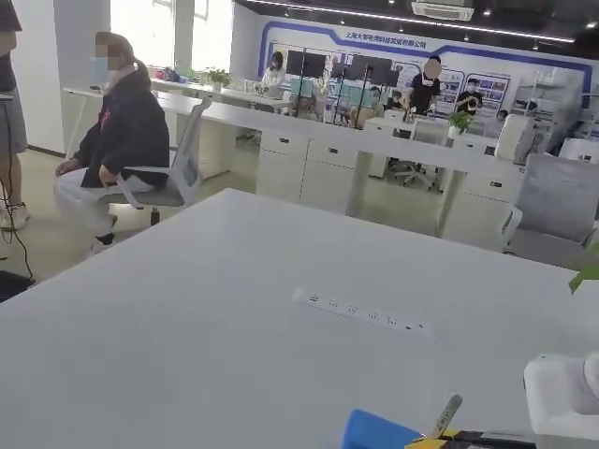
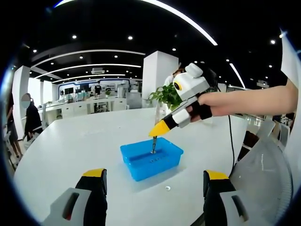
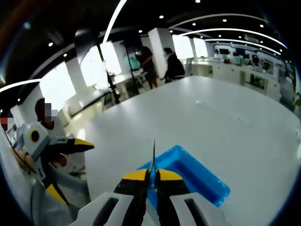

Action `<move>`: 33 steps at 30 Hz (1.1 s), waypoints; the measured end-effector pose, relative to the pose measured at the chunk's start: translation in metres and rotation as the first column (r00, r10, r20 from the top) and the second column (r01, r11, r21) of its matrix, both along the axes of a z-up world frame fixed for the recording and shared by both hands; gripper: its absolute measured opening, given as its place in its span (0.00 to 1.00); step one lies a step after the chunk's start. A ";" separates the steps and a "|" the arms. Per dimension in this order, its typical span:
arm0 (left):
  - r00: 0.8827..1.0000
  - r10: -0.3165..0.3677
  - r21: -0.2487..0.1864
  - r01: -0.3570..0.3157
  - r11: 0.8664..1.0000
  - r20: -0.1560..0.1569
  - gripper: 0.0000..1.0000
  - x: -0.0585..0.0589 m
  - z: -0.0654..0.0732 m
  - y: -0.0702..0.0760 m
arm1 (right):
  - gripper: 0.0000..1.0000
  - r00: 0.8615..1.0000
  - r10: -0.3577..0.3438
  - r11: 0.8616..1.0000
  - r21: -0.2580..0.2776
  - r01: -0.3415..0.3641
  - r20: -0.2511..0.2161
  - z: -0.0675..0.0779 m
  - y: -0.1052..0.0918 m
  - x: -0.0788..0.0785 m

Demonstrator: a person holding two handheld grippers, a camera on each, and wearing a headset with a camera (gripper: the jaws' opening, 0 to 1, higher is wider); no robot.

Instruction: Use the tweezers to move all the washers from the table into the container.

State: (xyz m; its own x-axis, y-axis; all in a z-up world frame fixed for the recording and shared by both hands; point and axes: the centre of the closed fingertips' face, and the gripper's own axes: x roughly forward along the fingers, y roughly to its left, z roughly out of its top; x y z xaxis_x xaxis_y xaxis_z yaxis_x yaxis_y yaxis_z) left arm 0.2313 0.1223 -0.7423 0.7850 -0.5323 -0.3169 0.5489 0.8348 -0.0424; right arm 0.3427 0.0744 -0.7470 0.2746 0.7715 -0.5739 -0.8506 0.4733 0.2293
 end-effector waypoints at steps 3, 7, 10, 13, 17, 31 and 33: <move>1.000 0.000 0.001 0.000 1.000 0.001 0.86 0.000 0.000 0.000 | 0.04 1.000 -0.009 1.000 -0.015 0.009 -0.006 -0.008 -0.002 0.008; 1.000 0.000 0.000 0.000 1.000 0.001 0.86 0.000 0.000 0.000 | 0.04 1.000 -0.023 0.999 -0.028 0.023 -0.019 -0.016 -0.003 0.015; 1.000 0.002 0.002 -0.002 1.000 -0.001 0.86 0.000 0.000 0.001 | 0.04 0.999 -0.028 0.999 -0.037 0.027 -0.027 -0.023 -0.001 0.019; 1.000 0.005 0.001 -0.005 1.000 -0.001 0.86 0.000 0.000 0.001 | 0.04 0.999 -0.026 0.998 -0.059 0.024 -0.029 -0.031 0.001 0.020; 1.000 0.007 0.002 -0.007 1.000 -0.001 0.86 0.000 0.000 0.002 | 0.04 0.999 -0.031 0.997 -0.077 0.028 -0.029 -0.041 0.003 0.025; 1.000 0.003 0.004 -0.003 1.000 -0.003 0.86 0.001 0.000 0.001 | 0.04 1.000 -0.017 0.992 -0.121 0.019 0.013 -0.070 0.001 0.038; 1.000 0.002 0.007 -0.002 1.000 -0.003 0.86 0.001 0.000 0.001 | 0.04 1.000 -0.009 0.993 -0.116 0.012 0.029 -0.069 0.003 0.039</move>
